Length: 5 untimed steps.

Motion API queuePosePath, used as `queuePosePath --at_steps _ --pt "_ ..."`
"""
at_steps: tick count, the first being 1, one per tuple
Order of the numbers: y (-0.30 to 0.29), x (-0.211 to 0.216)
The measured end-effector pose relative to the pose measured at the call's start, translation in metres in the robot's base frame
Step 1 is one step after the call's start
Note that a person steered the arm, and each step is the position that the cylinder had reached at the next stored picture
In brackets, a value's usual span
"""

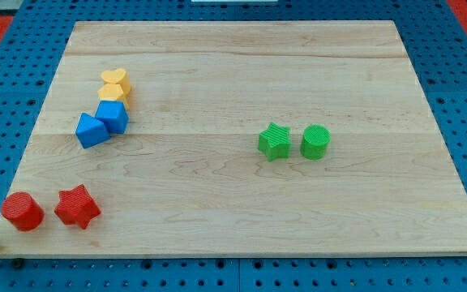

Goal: Place the red blocks to the left of the green blocks to form a horizontal line

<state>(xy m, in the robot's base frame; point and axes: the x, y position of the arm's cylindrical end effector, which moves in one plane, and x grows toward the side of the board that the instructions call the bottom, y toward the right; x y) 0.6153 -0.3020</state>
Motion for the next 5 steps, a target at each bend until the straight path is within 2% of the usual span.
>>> queuePosePath --at_steps 1,2,5 --pt "-0.002 -0.007" --pt "-0.001 -0.034" --pt "0.139 -0.046"
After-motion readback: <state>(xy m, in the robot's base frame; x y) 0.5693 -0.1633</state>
